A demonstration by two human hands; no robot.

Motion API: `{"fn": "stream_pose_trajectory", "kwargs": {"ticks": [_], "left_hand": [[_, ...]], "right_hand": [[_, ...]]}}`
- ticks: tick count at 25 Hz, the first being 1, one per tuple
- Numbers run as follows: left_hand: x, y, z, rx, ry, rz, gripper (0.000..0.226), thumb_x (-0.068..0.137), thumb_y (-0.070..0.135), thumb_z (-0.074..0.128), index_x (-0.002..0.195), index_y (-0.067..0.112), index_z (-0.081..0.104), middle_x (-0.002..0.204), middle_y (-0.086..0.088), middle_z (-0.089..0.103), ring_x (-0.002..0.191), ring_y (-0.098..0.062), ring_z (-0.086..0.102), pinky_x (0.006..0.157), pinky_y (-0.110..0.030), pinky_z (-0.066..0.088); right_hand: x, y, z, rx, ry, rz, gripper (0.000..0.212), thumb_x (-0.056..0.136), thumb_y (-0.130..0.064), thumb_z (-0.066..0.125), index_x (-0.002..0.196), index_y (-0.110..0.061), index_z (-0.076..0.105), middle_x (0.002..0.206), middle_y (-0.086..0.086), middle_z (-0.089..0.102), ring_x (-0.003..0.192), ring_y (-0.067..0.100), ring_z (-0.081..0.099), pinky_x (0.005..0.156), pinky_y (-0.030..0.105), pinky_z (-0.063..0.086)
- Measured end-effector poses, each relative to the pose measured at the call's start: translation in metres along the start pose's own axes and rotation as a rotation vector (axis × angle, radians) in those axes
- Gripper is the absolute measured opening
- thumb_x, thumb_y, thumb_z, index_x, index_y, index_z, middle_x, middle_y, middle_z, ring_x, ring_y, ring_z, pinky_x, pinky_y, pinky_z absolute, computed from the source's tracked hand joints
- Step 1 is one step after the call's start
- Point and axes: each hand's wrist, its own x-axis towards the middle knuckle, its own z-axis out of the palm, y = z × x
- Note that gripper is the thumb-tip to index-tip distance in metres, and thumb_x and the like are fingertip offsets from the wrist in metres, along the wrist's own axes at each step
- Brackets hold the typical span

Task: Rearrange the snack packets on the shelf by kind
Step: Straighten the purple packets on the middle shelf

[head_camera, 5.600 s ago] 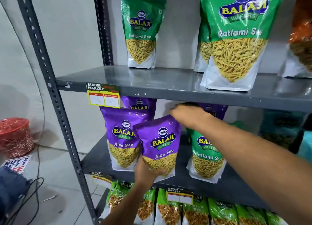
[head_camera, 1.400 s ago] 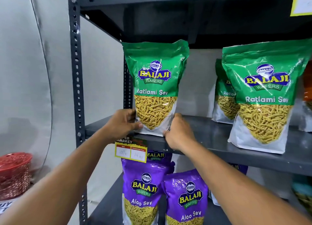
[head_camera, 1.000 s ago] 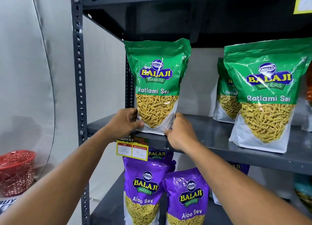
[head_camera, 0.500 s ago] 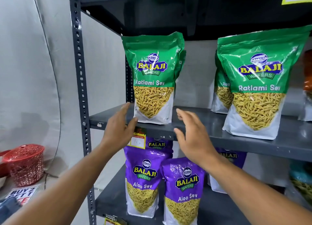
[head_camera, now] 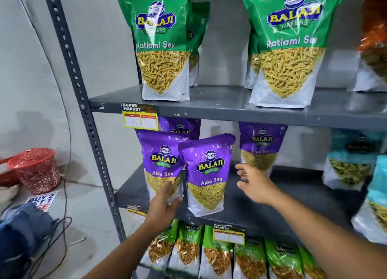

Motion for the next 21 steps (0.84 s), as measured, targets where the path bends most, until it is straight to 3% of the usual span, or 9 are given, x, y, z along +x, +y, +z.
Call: {"fn": "stream_pose_trajectory", "kwargs": {"ticks": [2,4,6,8,11,13,17,21], "left_hand": [[0.0,-0.007,0.021,-0.138,-0.077,-0.093,0.051,0.089,0.006,0.066,0.134,0.003,0.044,0.131,-0.007,0.053,0.12,-0.022,0.051,0.096,-0.037,0.046],[0.007,-0.01,0.036,-0.176,-0.109,-0.123,0.038,0.087,0.001,0.066,0.122,0.002,0.051,0.118,-0.008,0.061,0.105,-0.022,0.058,0.085,-0.03,0.05],[0.017,-0.012,0.046,-0.151,-0.098,-0.136,0.024,0.082,-0.004,0.069,0.098,0.006,0.054,0.084,0.003,0.063,0.076,-0.01,0.06,0.063,-0.008,0.045],[0.027,-0.016,0.053,-0.138,-0.118,-0.129,0.03,0.076,-0.005,0.074,0.087,0.01,0.051,0.069,0.009,0.058,0.059,0.007,0.055,0.053,-0.004,0.042],[0.039,-0.022,0.06,-0.199,-0.214,-0.167,0.036,0.069,-0.006,0.081,0.085,0.016,0.058,0.078,0.008,0.072,0.074,-0.001,0.064,0.071,-0.019,0.053],[0.045,-0.03,0.063,-0.189,-0.217,-0.206,0.03,0.065,0.003,0.086,0.074,0.015,0.061,0.066,0.009,0.074,0.063,-0.008,0.067,0.061,-0.024,0.056],[0.055,-0.04,0.069,-0.192,-0.19,-0.248,0.03,0.064,0.013,0.089,0.077,-0.002,0.067,0.077,-0.013,0.077,0.075,-0.034,0.075,0.07,-0.048,0.062],[0.058,-0.024,0.099,-0.216,-0.301,-0.168,0.03,0.068,0.01,0.086,0.084,-0.007,0.068,0.089,-0.028,0.074,0.09,-0.045,0.069,0.082,-0.059,0.056]], "right_hand": [[0.007,0.018,0.022,0.111,-0.022,0.105,0.049,0.081,0.008,0.058,0.128,-0.002,0.046,0.102,0.013,0.055,0.08,0.019,0.053,0.075,0.023,0.046],[0.018,0.03,0.042,0.241,-0.031,0.203,0.05,0.081,0.016,0.053,0.128,0.004,0.042,0.095,0.012,0.05,0.067,0.014,0.046,0.062,0.018,0.043],[0.029,0.045,0.062,0.259,-0.087,0.242,0.054,0.08,0.016,0.055,0.128,-0.001,0.039,0.097,0.004,0.046,0.07,0.009,0.044,0.065,0.018,0.041],[0.034,0.061,0.082,0.192,-0.174,0.229,0.062,0.076,0.006,0.066,0.125,-0.018,0.037,0.099,-0.004,0.048,0.081,0.008,0.048,0.074,0.023,0.041],[0.037,0.073,0.097,0.236,-0.203,0.209,0.069,0.071,-0.002,0.073,0.131,-0.021,0.044,0.114,-0.005,0.059,0.102,0.013,0.056,0.091,0.029,0.045],[0.039,0.075,0.106,0.335,-0.235,0.181,0.068,0.072,0.004,0.072,0.131,-0.018,0.044,0.122,-0.001,0.059,0.11,0.014,0.056,0.098,0.033,0.044],[0.033,0.087,0.117,0.573,-0.135,0.235,0.066,0.071,0.022,0.064,0.128,-0.004,0.043,0.11,0.004,0.06,0.095,0.015,0.059,0.09,0.036,0.048],[0.008,0.118,0.099,0.536,-0.047,0.25,0.062,0.071,0.015,0.069,0.123,-0.007,0.045,0.1,-0.005,0.061,0.087,0.007,0.061,0.082,0.03,0.051]]}}
